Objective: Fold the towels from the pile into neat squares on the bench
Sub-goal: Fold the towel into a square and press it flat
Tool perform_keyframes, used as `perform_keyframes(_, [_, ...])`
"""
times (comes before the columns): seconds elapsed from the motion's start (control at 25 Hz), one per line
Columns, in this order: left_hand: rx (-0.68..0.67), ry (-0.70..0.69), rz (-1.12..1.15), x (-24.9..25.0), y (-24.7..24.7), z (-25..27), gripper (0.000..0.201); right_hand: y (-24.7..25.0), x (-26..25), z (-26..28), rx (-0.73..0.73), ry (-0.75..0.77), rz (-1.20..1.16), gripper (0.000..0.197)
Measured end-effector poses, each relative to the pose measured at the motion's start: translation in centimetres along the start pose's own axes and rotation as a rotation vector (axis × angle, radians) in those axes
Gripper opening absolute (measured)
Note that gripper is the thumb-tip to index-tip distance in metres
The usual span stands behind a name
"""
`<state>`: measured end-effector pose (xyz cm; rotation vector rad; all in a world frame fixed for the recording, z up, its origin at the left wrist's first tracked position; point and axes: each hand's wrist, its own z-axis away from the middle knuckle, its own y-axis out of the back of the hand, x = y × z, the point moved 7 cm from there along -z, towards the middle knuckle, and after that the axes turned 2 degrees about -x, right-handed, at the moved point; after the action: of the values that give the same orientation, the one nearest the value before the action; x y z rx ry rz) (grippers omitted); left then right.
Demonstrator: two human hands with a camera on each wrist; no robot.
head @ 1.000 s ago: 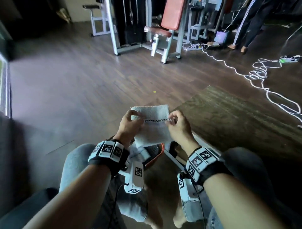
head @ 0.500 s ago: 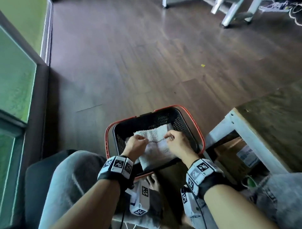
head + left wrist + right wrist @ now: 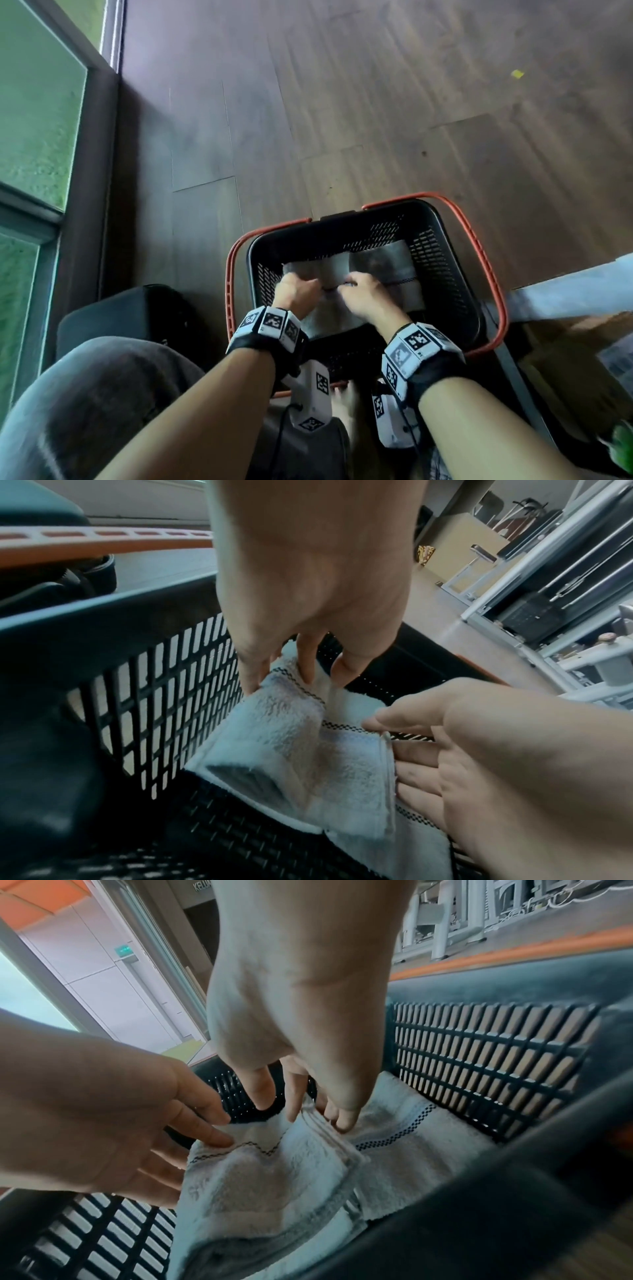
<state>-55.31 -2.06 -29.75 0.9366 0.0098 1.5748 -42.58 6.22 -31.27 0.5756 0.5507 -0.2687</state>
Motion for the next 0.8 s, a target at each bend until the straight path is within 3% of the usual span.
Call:
perform_keyframes(0.28, [0.059, 0.093, 0.005, -1.4, 0.7, -1.2, 0.039, -2.5, 0.2, -2.0, -0.138, -0.059, -0.043, 0.041])
perform_keyframes(0.52, [0.059, 0.120, 0.068, -2.5, 0.1, -1.7, 0.036, -2.0, 0.0, -2.4, -0.119, -0.045, -0.086, 0.045])
perform_keyframes(0.64, [0.044, 0.089, -0.020, -1.7, 0.5, -1.0, 0.030, -2.1, 0.1, -2.3, -0.110, -0.024, -0.064, 0.046])
perform_keyframes(0.8, [0.029, 0.089, -0.040, -0.8, 0.4, 0.0, 0.041, -0.5, 0.0, -1.0, -0.025, 0.012, -0.089, 0.042])
